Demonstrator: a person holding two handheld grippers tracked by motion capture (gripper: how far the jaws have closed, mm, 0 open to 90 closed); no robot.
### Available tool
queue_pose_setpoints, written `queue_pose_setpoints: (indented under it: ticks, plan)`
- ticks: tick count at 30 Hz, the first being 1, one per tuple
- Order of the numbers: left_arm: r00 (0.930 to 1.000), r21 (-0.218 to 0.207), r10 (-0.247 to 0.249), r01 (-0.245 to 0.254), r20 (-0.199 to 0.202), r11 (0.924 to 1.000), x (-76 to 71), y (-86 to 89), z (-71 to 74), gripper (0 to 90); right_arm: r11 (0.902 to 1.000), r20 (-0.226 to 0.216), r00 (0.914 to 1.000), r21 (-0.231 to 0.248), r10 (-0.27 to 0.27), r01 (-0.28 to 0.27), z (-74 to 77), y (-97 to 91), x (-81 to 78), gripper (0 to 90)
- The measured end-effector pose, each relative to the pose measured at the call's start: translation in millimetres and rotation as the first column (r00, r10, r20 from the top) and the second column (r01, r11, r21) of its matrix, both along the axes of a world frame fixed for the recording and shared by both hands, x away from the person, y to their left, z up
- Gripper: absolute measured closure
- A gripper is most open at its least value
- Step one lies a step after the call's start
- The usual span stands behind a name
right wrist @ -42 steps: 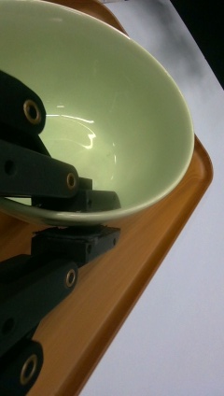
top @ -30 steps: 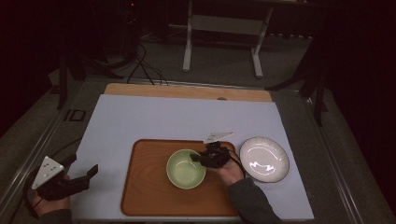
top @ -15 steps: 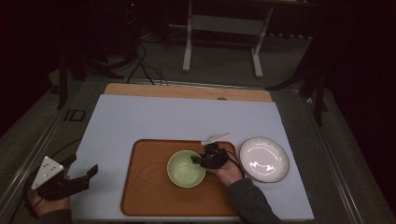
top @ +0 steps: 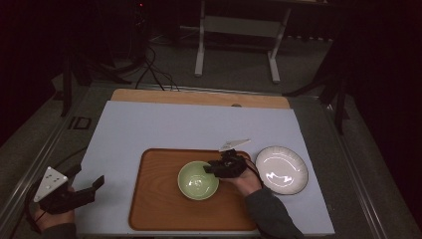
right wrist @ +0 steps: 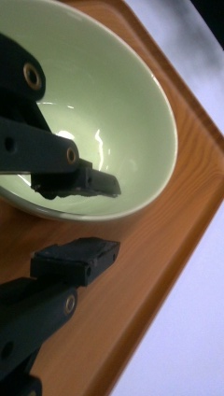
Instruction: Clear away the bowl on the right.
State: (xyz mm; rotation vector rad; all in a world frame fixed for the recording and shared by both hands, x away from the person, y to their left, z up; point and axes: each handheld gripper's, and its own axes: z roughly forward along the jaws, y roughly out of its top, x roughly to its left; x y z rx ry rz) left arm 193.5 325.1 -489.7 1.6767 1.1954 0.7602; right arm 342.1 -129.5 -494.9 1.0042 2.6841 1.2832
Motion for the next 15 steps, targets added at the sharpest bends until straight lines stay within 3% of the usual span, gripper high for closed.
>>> queue_pose_setpoints:
  ticks: [15]
  plan:
    - [1.0000, 0.000, 0.002, -0.002, 0.001, 1.0000, -0.1, 0.2, 0.0, 14.3, 0.9999, 0.092, 0.9957, 0.011, -0.003, 0.002, 24.5, -17.4, -4.2, 54.9]
